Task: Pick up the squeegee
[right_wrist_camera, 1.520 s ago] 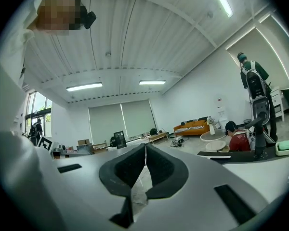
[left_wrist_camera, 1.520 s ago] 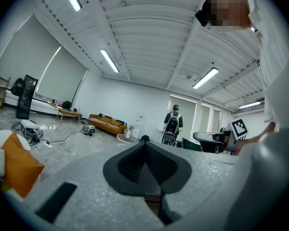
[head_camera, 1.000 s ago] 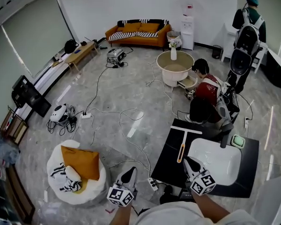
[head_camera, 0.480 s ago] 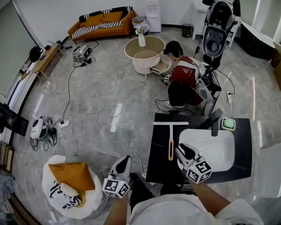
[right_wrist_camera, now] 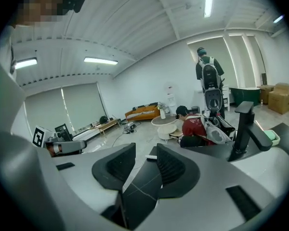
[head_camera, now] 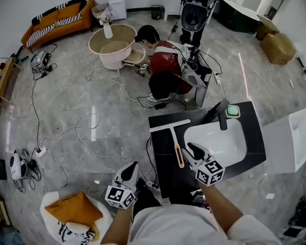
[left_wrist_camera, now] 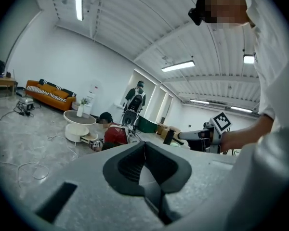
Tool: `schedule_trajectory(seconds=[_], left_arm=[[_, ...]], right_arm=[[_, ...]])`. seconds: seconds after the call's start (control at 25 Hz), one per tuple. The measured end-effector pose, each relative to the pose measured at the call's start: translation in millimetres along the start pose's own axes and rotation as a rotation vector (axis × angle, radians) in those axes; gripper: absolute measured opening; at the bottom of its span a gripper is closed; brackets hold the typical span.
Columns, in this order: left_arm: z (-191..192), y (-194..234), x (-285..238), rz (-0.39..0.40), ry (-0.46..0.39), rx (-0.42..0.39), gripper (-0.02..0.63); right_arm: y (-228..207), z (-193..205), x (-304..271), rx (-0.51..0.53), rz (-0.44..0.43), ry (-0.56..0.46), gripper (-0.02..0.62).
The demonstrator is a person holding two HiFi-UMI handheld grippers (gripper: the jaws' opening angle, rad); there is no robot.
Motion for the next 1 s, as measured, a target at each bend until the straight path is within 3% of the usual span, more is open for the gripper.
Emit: schedule_trajectory(seconds=[0.16,0.48,1.0], left_arm=[[16,21,-16,0.074,0.036,0.002,0.015],[7,32,-45,0.162,0.069,0.012,0.015],[30,58,-67,0.159,0.099,0.059,0.015]], right_arm=[[-1,14,-29,-0.044,0.049,0.057,0.128],[-22,3,-67,-0.067,0.096,0.187,0.14],[-59,44,-137,-0.062,0.154,0.417,0.14]])
Point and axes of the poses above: the fingertips, and each gripper's own axes: x backward along the fingers, y to its left, z out of its underside, the point moved 5 cm from there along x, backward along the fingers, and after that the axes turned 14 degrees about y, right-handed, at the moved point
